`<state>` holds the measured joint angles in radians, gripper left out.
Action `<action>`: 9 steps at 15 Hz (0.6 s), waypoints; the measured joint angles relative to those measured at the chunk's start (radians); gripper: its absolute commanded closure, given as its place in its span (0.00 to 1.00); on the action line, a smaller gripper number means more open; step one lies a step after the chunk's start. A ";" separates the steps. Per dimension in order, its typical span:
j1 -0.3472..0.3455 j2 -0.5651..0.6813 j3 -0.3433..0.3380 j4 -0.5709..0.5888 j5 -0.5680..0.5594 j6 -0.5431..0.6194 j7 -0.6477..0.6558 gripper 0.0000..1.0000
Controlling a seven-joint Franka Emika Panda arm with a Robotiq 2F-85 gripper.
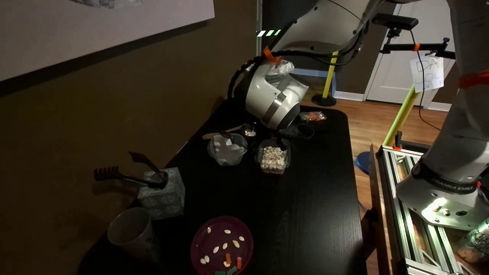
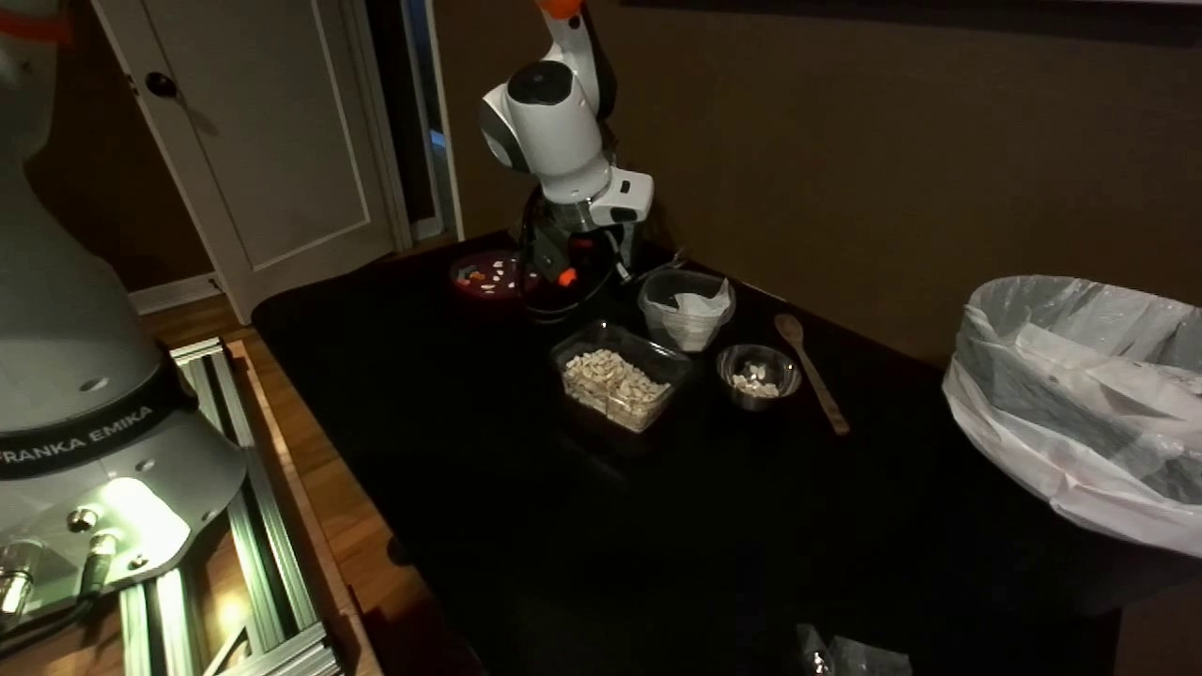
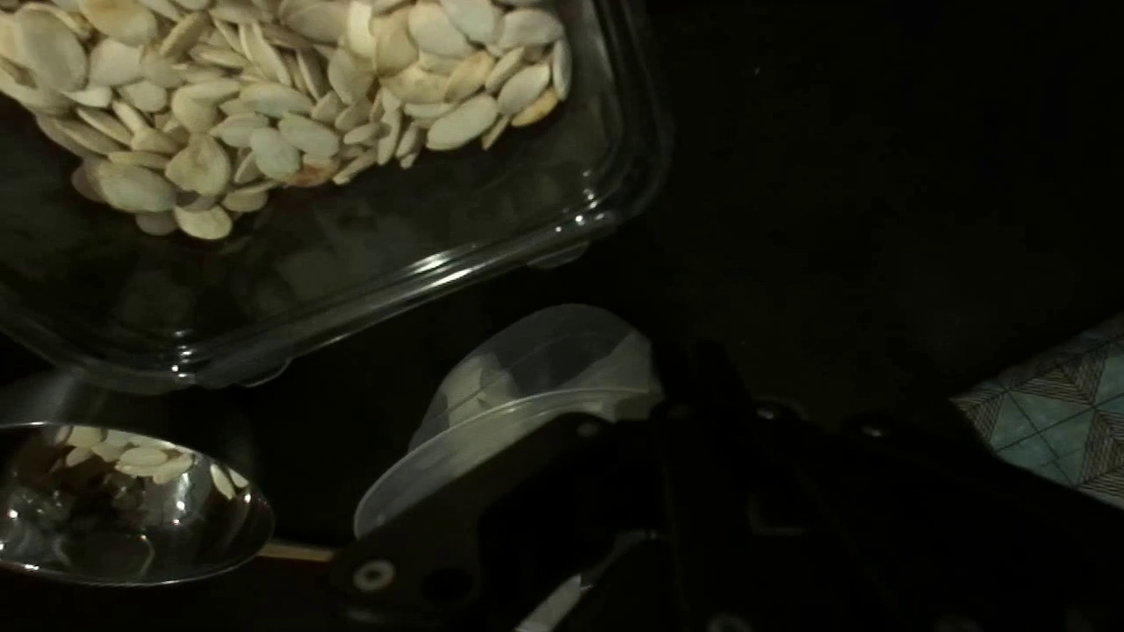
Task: Remove the silver spoon from the lunchbox and put it in the other lunchbox in the front
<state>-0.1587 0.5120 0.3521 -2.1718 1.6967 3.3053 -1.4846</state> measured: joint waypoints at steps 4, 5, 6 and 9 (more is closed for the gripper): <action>-0.072 -0.012 0.070 -0.024 -0.023 0.000 0.019 0.95; -0.073 -0.013 0.074 -0.027 -0.025 0.000 0.021 0.99; -0.073 -0.014 0.076 -0.029 -0.026 0.000 0.024 0.99; -0.033 -0.024 0.028 -0.032 -0.078 -0.044 0.091 0.99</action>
<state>-0.1919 0.4884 0.3802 -2.2040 1.6192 3.2612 -1.3937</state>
